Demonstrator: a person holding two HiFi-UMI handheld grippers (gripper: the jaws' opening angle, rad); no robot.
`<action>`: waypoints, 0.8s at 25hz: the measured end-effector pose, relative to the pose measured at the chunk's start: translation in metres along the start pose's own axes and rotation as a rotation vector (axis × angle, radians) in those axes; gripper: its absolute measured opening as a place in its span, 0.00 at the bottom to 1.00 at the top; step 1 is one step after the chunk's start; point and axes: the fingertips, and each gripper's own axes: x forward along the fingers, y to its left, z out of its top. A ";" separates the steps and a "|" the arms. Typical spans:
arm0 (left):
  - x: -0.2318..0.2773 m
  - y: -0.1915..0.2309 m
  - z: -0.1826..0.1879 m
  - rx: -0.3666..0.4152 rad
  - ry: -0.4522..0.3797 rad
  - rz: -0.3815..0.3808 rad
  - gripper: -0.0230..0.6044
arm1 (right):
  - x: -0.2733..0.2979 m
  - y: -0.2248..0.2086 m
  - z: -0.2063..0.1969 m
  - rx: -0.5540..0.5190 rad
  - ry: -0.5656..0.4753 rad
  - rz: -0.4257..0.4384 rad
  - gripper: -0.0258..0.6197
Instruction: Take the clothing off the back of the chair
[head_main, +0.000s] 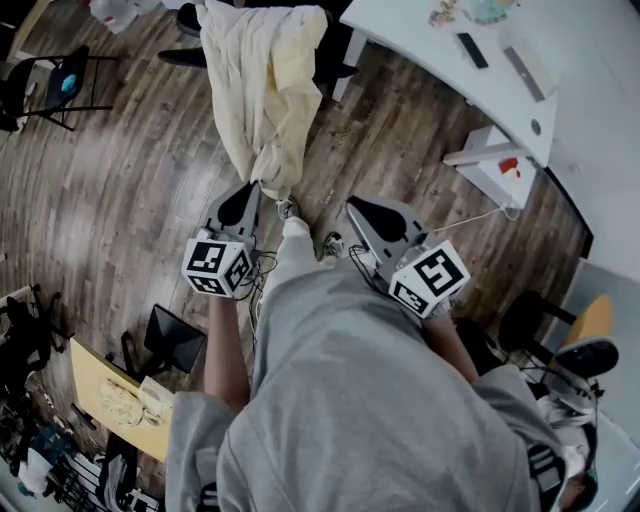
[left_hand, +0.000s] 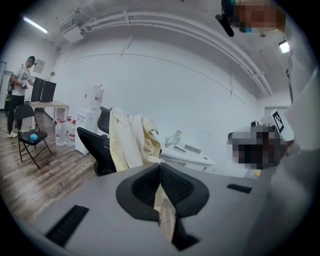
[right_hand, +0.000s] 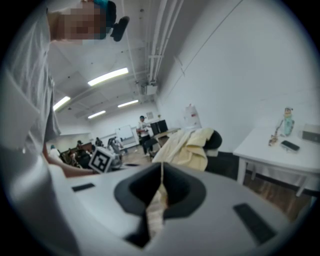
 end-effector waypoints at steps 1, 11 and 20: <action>-0.003 -0.001 0.002 -0.003 -0.011 0.005 0.10 | -0.002 0.001 0.000 -0.003 0.000 0.003 0.09; -0.030 -0.007 0.017 -0.060 -0.115 0.063 0.10 | -0.022 0.009 -0.006 -0.024 -0.008 0.022 0.09; -0.045 -0.028 0.023 -0.053 -0.167 0.073 0.10 | -0.041 0.014 -0.013 -0.032 -0.018 0.041 0.09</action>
